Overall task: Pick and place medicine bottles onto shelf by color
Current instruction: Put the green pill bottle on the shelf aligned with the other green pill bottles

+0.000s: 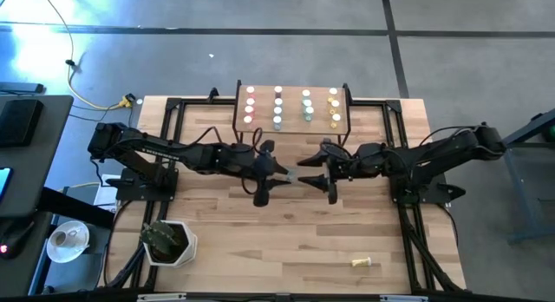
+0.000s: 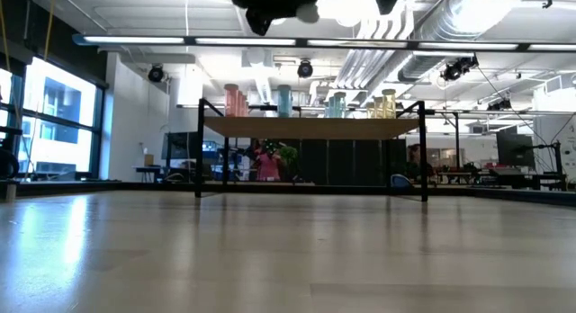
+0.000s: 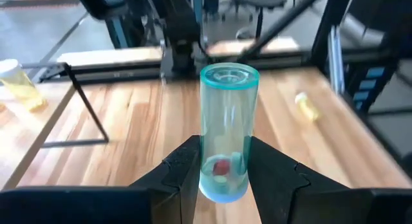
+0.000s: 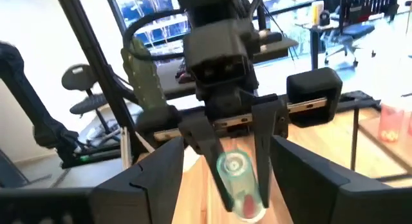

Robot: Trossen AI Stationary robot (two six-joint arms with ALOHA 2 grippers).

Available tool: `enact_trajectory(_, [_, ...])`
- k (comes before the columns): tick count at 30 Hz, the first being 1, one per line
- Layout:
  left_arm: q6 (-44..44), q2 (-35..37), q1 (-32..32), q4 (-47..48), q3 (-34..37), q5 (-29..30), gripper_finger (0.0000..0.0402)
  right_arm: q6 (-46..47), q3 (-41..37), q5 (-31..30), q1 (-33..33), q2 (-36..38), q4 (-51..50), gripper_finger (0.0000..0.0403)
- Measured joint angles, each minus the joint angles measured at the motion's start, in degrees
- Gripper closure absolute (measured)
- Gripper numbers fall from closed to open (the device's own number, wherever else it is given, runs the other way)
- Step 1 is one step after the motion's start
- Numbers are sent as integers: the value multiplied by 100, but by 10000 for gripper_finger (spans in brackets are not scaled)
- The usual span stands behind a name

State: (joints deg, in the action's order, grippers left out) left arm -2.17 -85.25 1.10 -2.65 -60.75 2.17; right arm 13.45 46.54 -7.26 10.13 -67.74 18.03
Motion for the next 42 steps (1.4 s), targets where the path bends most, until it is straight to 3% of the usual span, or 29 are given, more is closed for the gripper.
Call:
enact_trajectory(8, [-1024, 0, -15, 708, 0, 362, 292, 901, 0, 46, 0, 54, -661, 181])
enact_trajectory(16, [-2998, 0, -166, 947, 0, 1196, 292, 2329, 0, 299, -2, 52, -1162, 181])
enact_trajectory(32, [-6699, -4, -938, 236, -2, 3640, 292, 4869, -3, 913, -374, -102, -1063, 181])
enact_trajectory(42, [-8606, -7, -1219, -336, -4, 4388, 292, 5227, -1, 946, -416, -261, -327, 181])
